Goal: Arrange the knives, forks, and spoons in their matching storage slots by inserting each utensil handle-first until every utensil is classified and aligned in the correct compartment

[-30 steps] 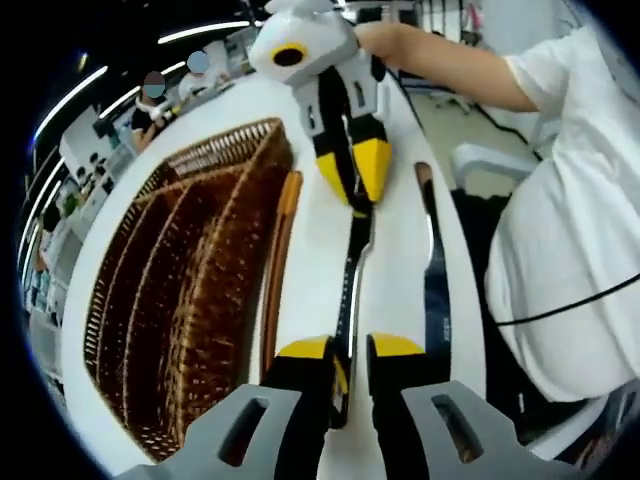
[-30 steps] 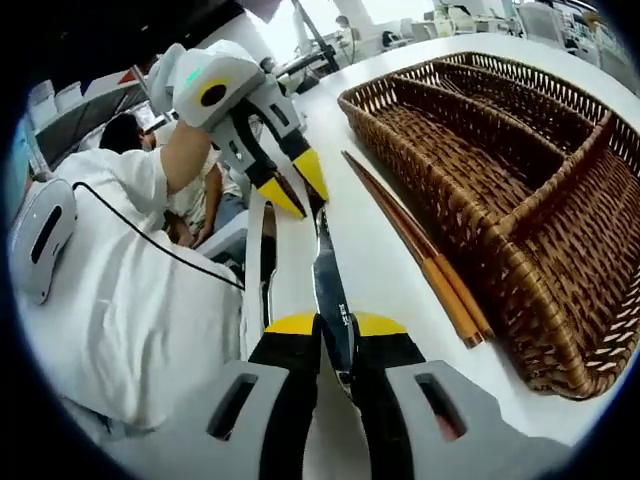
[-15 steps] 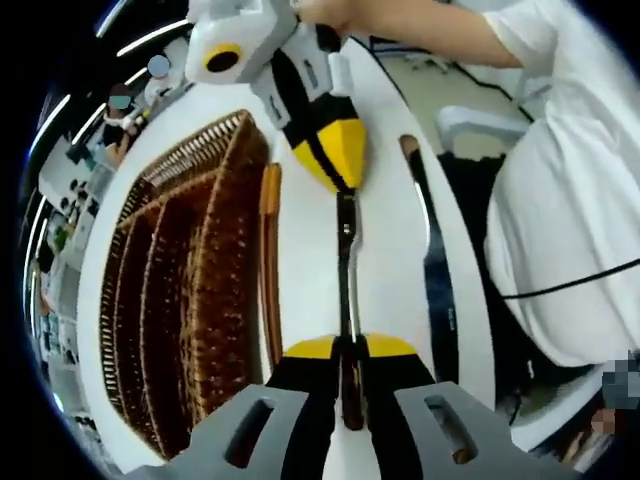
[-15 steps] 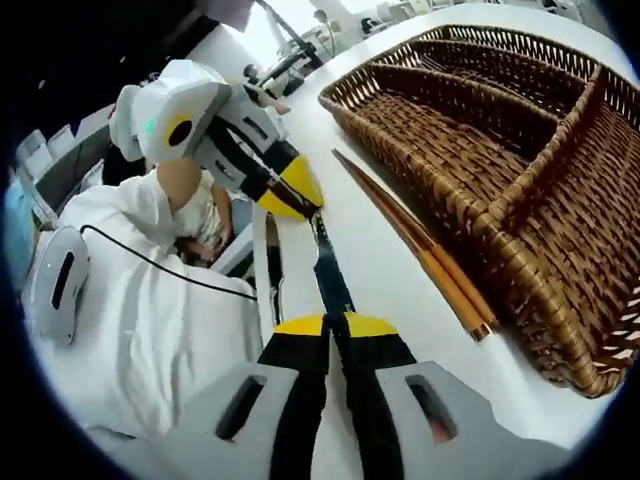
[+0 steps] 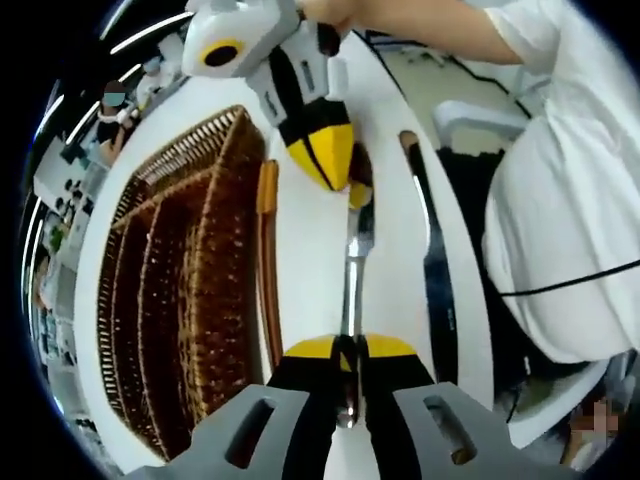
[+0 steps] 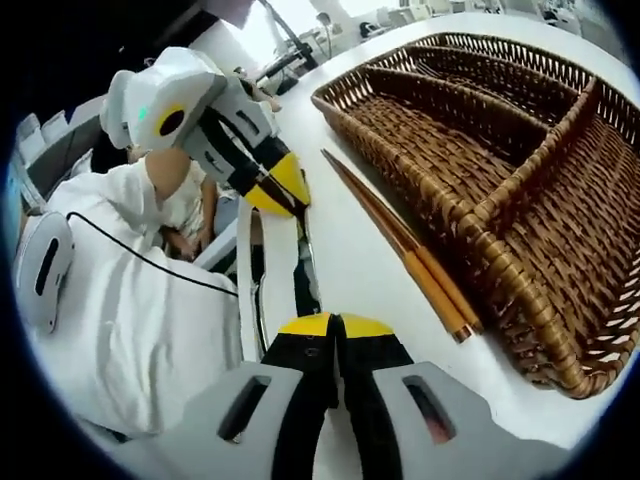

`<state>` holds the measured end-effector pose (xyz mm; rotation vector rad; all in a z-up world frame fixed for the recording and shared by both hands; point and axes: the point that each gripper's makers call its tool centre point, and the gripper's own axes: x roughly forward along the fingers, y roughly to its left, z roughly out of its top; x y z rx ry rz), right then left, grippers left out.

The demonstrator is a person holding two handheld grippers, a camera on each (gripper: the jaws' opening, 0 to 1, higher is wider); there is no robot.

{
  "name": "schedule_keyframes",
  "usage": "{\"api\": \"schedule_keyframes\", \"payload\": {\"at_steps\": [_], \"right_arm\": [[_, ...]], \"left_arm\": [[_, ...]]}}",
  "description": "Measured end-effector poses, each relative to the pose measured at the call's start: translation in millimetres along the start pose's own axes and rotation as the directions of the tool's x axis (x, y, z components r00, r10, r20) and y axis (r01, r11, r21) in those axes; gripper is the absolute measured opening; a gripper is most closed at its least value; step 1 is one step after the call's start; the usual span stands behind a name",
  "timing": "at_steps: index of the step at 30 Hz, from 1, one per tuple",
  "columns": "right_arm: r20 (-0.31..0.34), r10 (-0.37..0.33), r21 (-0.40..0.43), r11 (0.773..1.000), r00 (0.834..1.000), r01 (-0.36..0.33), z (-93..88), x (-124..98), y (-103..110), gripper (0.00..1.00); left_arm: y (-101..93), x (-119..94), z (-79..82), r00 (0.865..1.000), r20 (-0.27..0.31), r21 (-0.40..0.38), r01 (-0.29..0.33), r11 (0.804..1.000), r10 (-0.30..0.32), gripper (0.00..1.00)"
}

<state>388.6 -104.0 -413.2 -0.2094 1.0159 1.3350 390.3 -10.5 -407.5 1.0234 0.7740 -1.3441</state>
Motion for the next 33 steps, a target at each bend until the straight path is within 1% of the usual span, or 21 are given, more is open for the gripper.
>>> {"api": "schedule_keyframes", "payload": {"at_steps": [1,2,4,6,9,10,11,14,18,20,26,27,30,32,33], "right_arm": [[0.001,-0.019,-0.05,0.999,1.0,0.019,-0.2,-0.9,-0.3,0.01],[0.004,-0.035,-0.082,0.996,0.999,0.035,-0.2,-1.8,-0.6,0.02],[0.001,-0.031,-0.084,0.996,1.0,0.031,-2.1,-2.1,4.1,0.04],[0.007,-0.041,-0.122,0.992,0.999,0.041,-2.1,-2.4,6.5,0.07],[0.001,-0.068,-0.209,0.976,0.998,0.067,-3.5,-3.0,7.8,0.1],[-0.002,-0.065,-0.202,0.977,0.998,0.063,-4.2,-2.5,10.1,0.12],[-0.007,-0.072,-0.214,0.974,0.997,0.069,-4.5,-2.3,11.4,0.13],[-0.03,-0.098,-0.285,0.955,0.995,0.085,-5.9,-2.1,12.6,0.16],[-0.06,-0.125,-0.301,0.948,0.99,0.102,-6.0,-1.1,13.8,0.19],[-0.07,-0.14,-0.329,0.938,0.988,0.11,-5.6,-0.4,13.8,0.19],[-0.09,-0.16,-0.363,0.925,0.983,0.117,-6.1,1.0,17.6,0.22],[-0.108,-0.179,-0.383,0.915,0.978,0.125,-7.5,2.5,20.4,0.22],[-0.13,-0.209,-0.415,0.899,0.969,0.139,-8.5,3.4,20.9,0.21],[-0.138,-0.226,-0.42,0.895,0.964,0.149,-8.5,2.9,18.4,0.19],[-0.148,-0.243,-0.444,0.882,0.959,0.155,-8.4,2.9,18.3,0.19]], "left_arm": [[-0.1,0.2,0.0,1.0,0.002,-0.003,0.005,1.0,-0.005,0.06],[-0.1,0.1,0.0,1.0,0.002,-0.007,0.007,1.0,-0.007,0.06],[-0.3,0.5,-0.1,1.0,0.002,-0.01,0.009,1.0,-0.009,0.06],[-0.7,0.8,-0.1,1.0,-0.003,-0.007,0.012,1.0,-0.012,0.06],[-1.2,1.4,-0.2,1.0,-0.009,-0.004,0.012,1.0,-0.012,0.06],[-1.2,1.4,-0.2,1.0,-0.009,-0.004,0.012,1.0,-0.012,0.06],[-1.2,1.6,-0.3,1.0,-0.009,-0.006,0.013,1.0,-0.013,0.06],[-1.0,1.7,-0.5,1.0,-0.006,-0.014,0.013,1.0,-0.013,0.06],[-0.5,1.9,-0.7,1.0,-0.005,-0.018,0.013,1.0,-0.013,0.06],[-0.3,2.0,-0.7,1.0,-0.005,-0.02,0.011,1.0,-0.011,0.06],[0.6,2.1,-0.9,1.0,0.004,-0.032,0.009,0.999,-0.008,0.06],[0.5,2.1,-0.9,1.0,0.004,-0.033,0.008,0.999,-0.008,0.06],[0.3,2.3,-0.7,1.0,0.006,-0.035,0.008,0.999,-0.008,0.06],[0.1,2.3,-0.6,1.0,0.006,-0.035,0.007,0.999,-0.007,0.06],[-0.2,2.3,-0.5,1.0,0.006,-0.035,0.007,0.999,-0.007,0.06]]}}
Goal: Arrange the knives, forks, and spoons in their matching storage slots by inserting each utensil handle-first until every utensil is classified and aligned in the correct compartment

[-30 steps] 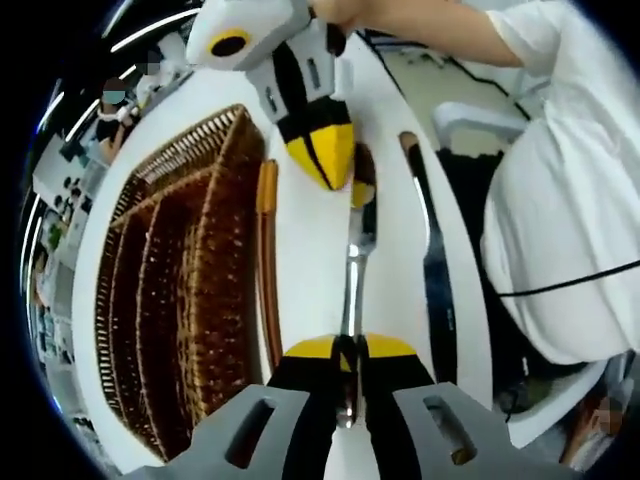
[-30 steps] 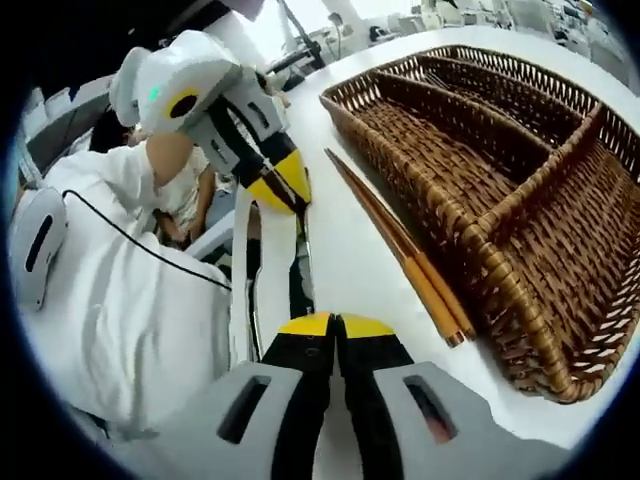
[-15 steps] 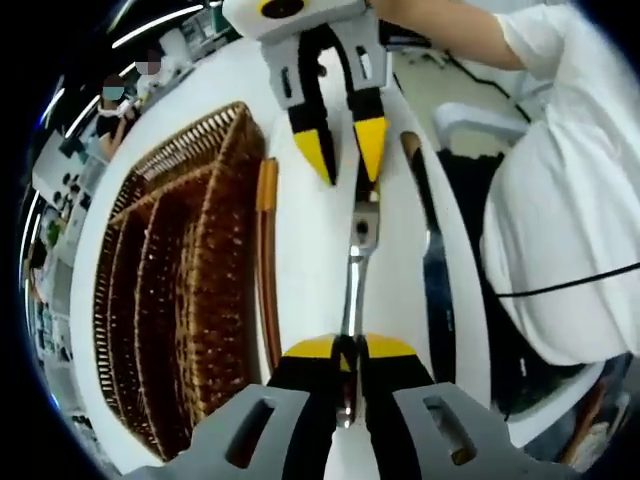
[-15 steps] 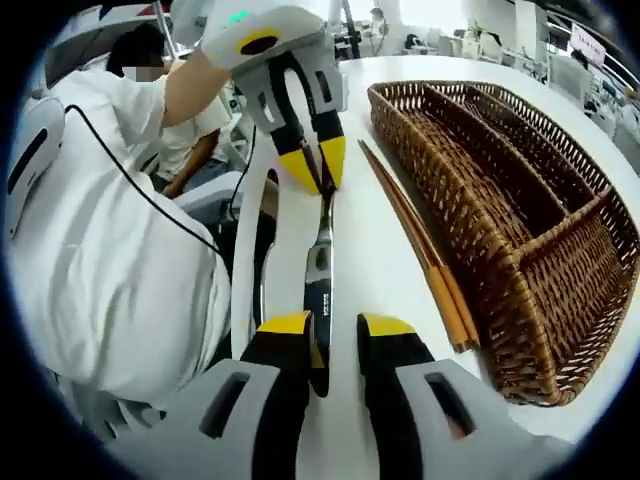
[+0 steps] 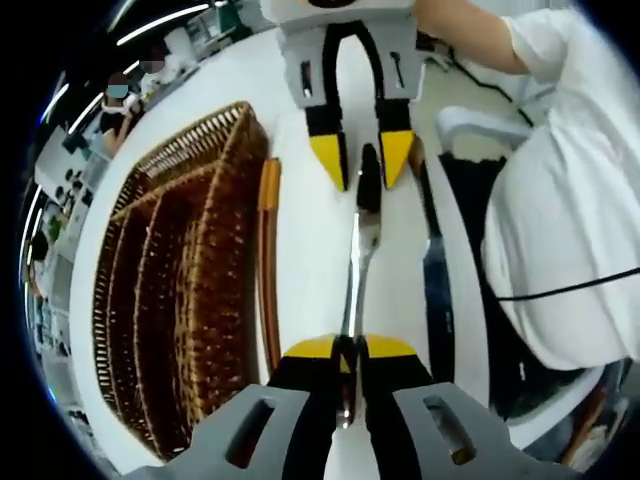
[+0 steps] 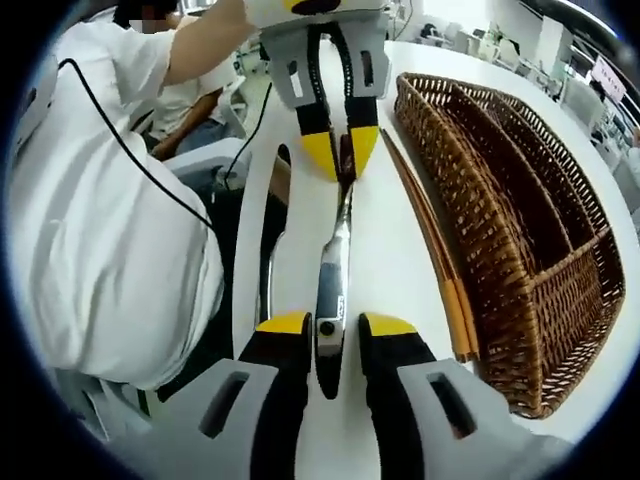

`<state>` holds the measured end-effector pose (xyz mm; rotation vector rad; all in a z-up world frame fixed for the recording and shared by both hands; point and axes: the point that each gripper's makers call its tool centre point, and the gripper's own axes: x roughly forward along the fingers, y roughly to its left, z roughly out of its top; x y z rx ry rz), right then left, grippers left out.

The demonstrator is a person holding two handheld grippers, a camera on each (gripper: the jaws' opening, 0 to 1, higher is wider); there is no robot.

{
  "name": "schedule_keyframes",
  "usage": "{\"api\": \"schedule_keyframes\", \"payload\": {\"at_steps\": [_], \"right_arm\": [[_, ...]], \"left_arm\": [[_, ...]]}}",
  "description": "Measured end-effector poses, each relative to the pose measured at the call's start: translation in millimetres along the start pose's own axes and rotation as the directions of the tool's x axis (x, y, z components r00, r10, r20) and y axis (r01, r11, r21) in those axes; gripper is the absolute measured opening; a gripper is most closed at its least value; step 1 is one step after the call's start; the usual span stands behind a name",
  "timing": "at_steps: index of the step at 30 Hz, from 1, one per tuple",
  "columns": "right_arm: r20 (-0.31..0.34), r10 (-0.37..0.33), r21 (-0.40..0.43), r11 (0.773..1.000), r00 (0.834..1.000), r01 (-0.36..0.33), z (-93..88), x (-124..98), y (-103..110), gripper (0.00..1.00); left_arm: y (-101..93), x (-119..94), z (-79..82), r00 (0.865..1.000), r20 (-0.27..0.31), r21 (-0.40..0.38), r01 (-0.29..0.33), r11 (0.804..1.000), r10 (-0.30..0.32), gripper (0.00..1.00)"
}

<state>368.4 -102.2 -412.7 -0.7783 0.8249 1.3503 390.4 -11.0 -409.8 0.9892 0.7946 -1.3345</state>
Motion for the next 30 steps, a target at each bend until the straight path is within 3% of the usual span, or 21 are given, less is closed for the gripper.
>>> {"api": "schedule_keyframes", "payload": {"at_steps": [6,13,16,23,30], "right_arm": [[-0.042,-0.004,-0.039,0.999,0.999,0.002,0.1,0.4,3.3,0.13],[-0.061,0.025,0.01,1.0,0.998,-0.024,-1.4,0.7,-0.9,0.12],[-0.059,0.069,0.066,0.996,0.996,-0.066,-2.2,0.6,-1.6,0.12],[-0.004,0.2,0.223,0.955,0.98,-0.194,0.0,0.2,0.5,0.11],[0.014,0.273,0.287,0.92,0.962,-0.266,0.3,-0.6,-1.2,0.11]], "left_arm": [[-1.1,-0.2,0.0,1.0,0.005,-0.006,0.001,1.0,-0.001,0.06],[-2.0,-0.3,-0.5,1.0,0.008,-0.009,0.004,1.0,-0.004,0.06],[-3.6,-0.5,-0.8,1.0,0.011,-0.012,0.01,1.0,-0.01,0.06],[-6.4,-1.2,-2.6,1.0,0.011,-0.011,0.014,1.0,-0.014,0.07],[-8.0,-1.4,-2.2,1.0,0.011,0.031,0.014,0.999,-0.014,0.07]]}}
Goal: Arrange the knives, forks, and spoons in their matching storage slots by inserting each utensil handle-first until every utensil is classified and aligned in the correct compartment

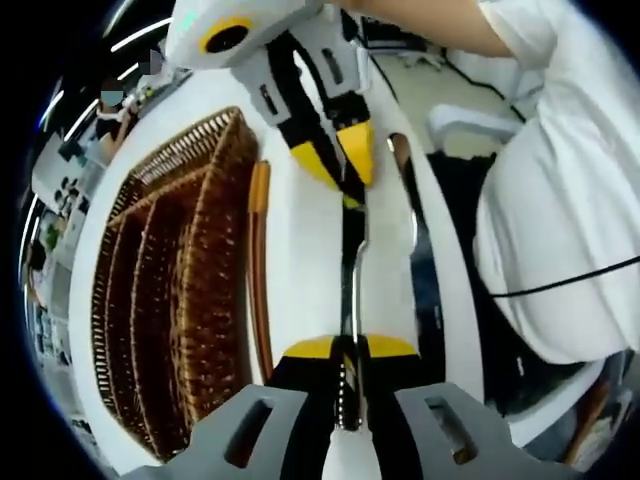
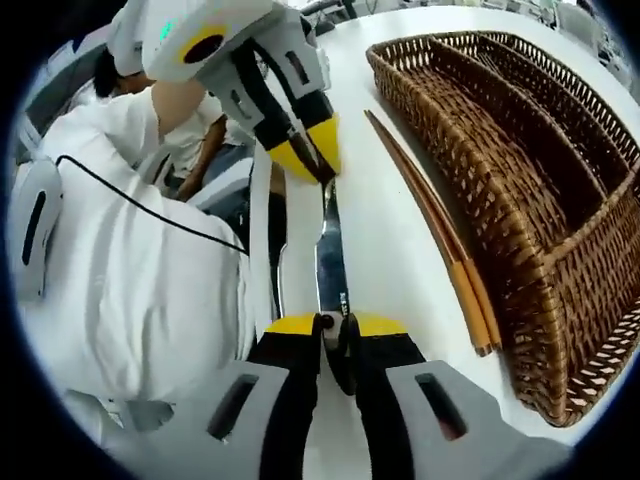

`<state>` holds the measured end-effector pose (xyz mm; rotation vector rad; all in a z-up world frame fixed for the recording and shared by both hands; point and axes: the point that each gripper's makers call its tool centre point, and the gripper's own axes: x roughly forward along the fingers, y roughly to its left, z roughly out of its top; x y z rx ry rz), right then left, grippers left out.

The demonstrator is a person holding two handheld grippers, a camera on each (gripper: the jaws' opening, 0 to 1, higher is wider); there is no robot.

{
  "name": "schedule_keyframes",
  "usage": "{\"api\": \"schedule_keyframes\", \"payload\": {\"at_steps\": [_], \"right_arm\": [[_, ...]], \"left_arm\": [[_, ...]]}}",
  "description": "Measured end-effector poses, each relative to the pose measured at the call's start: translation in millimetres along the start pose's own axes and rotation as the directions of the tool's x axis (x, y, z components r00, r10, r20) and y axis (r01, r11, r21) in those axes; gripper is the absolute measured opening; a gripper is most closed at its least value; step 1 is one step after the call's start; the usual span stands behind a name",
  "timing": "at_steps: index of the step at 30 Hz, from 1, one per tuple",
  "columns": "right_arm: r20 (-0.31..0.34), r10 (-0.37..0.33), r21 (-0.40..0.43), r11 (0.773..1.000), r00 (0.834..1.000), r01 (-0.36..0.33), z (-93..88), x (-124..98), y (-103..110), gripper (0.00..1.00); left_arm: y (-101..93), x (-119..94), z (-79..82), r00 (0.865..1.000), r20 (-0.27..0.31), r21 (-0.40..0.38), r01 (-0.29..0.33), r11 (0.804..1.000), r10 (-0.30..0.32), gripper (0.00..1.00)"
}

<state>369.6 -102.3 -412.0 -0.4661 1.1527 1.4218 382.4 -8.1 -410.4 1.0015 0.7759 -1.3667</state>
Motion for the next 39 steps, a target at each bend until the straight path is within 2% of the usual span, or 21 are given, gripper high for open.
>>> {"api": "schedule_keyframes", "payload": {"at_steps": [3,7,8,16,20,25,28,30,33,35,39], "right_arm": [[-0.001,0.059,0.073,0.996,0.998,-0.059,0.8,0.0,1.2,0.11],[0.007,0.094,0.1,0.99,0.996,-0.094,0.7,-0.1,0.7,0.11],[0.018,0.115,0.142,0.983,0.993,-0.117,0.9,-0.1,1.8,0.11],[0.045,0.149,0.22,0.963,0.988,-0.156,0.8,-0.3,0.5,0.11],[0.073,0.181,0.287,0.938,0.981,-0.194,0.4,-0.8,2.1,0.1],[0.101,0.172,0.27,0.943,0.98,-0.193,0.4,0.9,3.9,0.11],[0.128,0.161,0.203,0.962,0.979,-0.185,3.1,1.8,4.6,0.12],[0.133,0.158,0.211,0.96,0.978,-0.184,1.7,1.6,6.4,0.12],[0.145,0.134,0.184,0.97,0.98,-0.16,1.9,0.8,6.4,0.13],[0.153,0.113,0.095,0.987,0.982,-0.128,3.4,0.1,1.1,0.12],[0.163,0.08,0.023,0.996,0.983,-0.085,2.1,-0.4,3.7,0.13]], "left_arm": [[-0.3,0.5,2.5,1.0,0.012,0.015,-0.003,1.0,0.003,0.08],[-0.5,1.0,4.5,1.0,0.022,0.019,-0.005,1.0,0.005,0.08],[-0.9,1.5,5.8,1.0,0.025,0.034,-0.011,0.999,0.01,0.08],[-2.2,2.4,7.4,0.999,0.013,0.057,-0.032,0.998,0.031,0.05],[-2.0,2.5,7.1,0.999,-0.001,0.074,-0.051,0.996,0.051,0.05],[-1.2,2.8,6.7,0.999,-0.008,0.06,-0.037,0.997,0.037,0.04],[-1.1,3.0,6.6,0.999,-0.012,0.057,-0.034,0.998,0.035,0.04],[-1.1,3.0,6.6,0.999,-0.015,0.049,-0.032,0.998,0.033,0.04],[0.8,3.2,6.6,0.999,-0.018,0.044,-0.033,0.998,0.033,0.03],[2.4,3.8,6.3,0.999,-0.019,0.038,-0.03,0.999,0.031,0.02],[2.3,3.6,6.3,1.0,-0.013,0.032,-0.023,0.999,0.024,0.02]]}}
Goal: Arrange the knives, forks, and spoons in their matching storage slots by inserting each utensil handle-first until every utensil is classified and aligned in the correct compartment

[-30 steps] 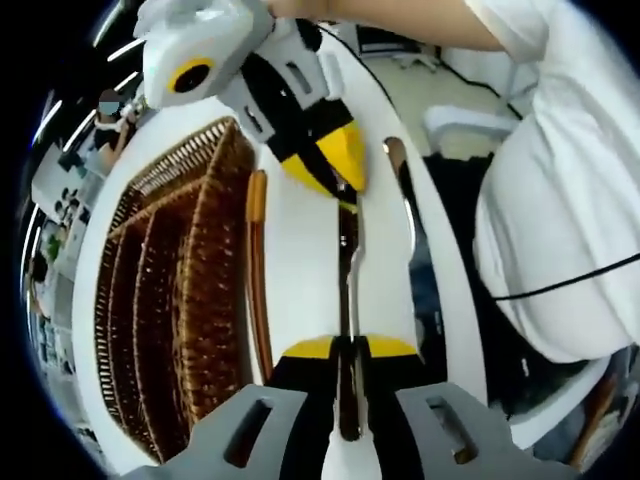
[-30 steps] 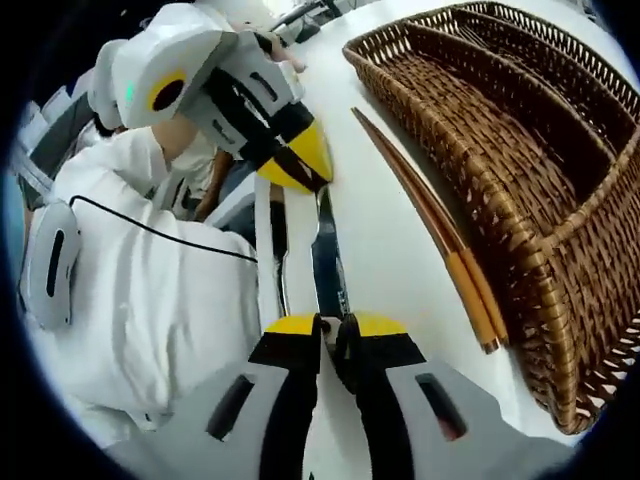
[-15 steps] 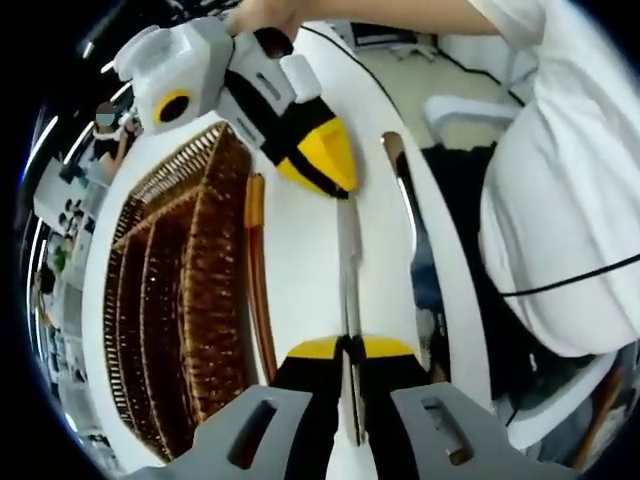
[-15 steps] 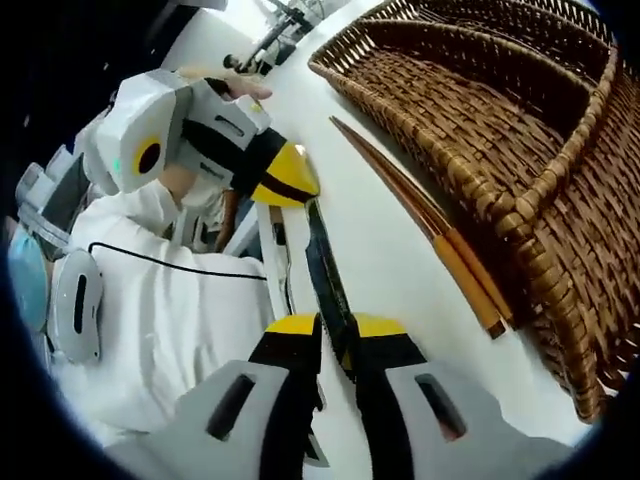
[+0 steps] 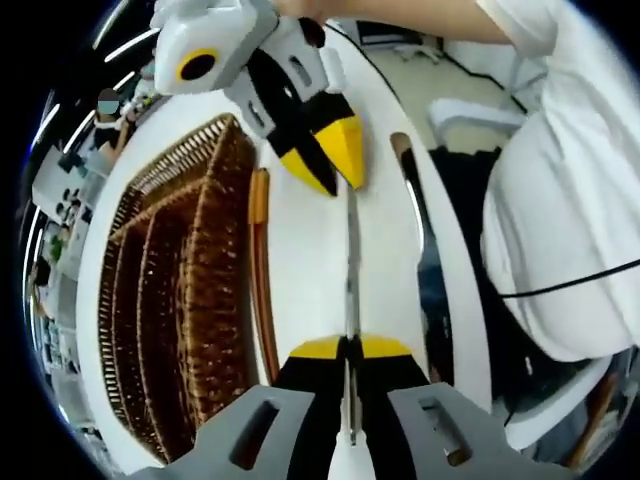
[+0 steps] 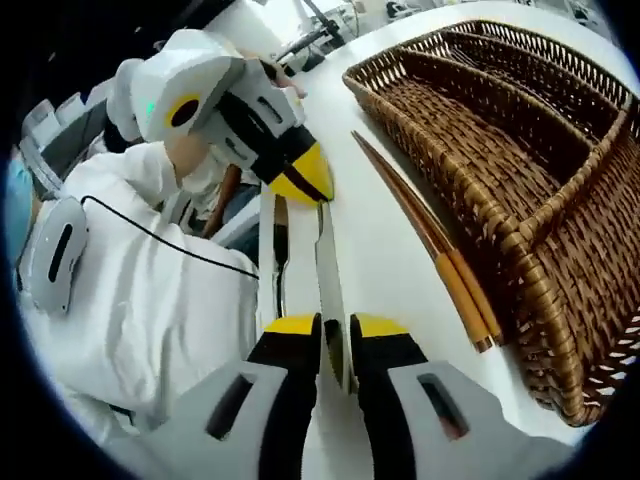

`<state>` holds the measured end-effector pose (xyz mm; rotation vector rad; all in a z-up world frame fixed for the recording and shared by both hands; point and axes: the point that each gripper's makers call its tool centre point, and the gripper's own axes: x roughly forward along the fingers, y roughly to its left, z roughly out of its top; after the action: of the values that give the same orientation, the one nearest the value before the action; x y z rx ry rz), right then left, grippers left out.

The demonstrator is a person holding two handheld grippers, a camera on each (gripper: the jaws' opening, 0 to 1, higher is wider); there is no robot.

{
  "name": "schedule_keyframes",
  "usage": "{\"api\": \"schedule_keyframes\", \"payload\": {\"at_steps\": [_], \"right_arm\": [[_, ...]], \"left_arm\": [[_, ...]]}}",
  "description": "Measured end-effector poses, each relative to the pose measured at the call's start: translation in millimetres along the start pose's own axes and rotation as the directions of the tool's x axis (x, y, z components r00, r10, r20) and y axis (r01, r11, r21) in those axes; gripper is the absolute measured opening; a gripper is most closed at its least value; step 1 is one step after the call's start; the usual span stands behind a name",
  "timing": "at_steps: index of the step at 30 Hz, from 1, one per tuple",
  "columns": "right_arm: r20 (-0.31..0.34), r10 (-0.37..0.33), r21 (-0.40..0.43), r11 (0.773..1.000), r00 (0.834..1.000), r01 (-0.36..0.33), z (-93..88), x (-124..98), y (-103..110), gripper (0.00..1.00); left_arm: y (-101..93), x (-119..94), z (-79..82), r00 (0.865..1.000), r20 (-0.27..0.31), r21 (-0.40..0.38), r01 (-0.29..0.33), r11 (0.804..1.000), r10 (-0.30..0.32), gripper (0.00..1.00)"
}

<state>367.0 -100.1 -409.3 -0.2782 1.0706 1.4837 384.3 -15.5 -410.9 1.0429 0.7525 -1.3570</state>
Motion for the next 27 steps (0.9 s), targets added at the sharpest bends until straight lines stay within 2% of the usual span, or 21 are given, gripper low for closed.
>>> {"api": "schedule_keyframes", "payload": {"at_steps": [2,4,6,7,11,13,16,21,27], "right_arm": [[-0.003,-0.015,-0.007,1.0,1.0,0.015,-1.3,-1.5,-0.6,0.13],[0.023,-0.03,-0.067,0.997,0.999,0.032,3.1,-2.8,-0.9,0.12],[0.016,-0.046,-0.07,0.996,0.999,0.047,1.9,-4.3,0.1,0.12],[0.018,-0.072,-0.125,0.989,0.997,0.074,3.4,-5.3,-2.7,0.12],[0.018,-0.106,-0.204,0.973,0.994,0.107,4.1,-5.7,-1.3,0.11],[0.014,-0.111,-0.216,0.97,0.994,0.112,3.7,-5.5,0.4,0.11],[0.004,-0.152,-0.297,0.944,0.988,0.147,3.9,-5.2,-2.4,0.1],[-0.01,-0.165,-0.315,0.937,0.986,0.154,1.2,-1.7,-1.8,0.07],[0.013,-0.178,-0.346,0.922,0.984,0.172,2.8,-3.4,-5.4,0.03]], "left_arm": [[0.2,-0.1,0.2,1.0,0.002,-0.004,0.002,1.0,-0.002,0.02],[0.5,-0.1,0.4,1.0,0.003,-0.008,0.003,1.0,-0.003,0.02],[0.7,-0.2,0.5,1.0,0.004,-0.009,0.004,1.0,-0.004,0.02],[1.1,-0.3,0.4,1.0,0.006,-0.012,0.004,1.0,-0.004,0.02],[1.8,-0.6,0.8,1.0,0.018,-0.027,0.008,1.0,-0.008,0.02],[2.0,-0.8,1.0,1.0,0.022,-0.033,0.008,0.999,-0.007,0.02],[0.7,-1.0,1.7,0.999,0.029,-0.043,0.014,0.999,-0.013,0.02],[-0.4,-1.3,2.1,0.999,0.036,-0.071,0.027,0.997,-0.025,0.02],[-2.5,-2.0,1.6,0.998,0.046,-0.117,0.04,0.992,-0.034,0.02]]}}
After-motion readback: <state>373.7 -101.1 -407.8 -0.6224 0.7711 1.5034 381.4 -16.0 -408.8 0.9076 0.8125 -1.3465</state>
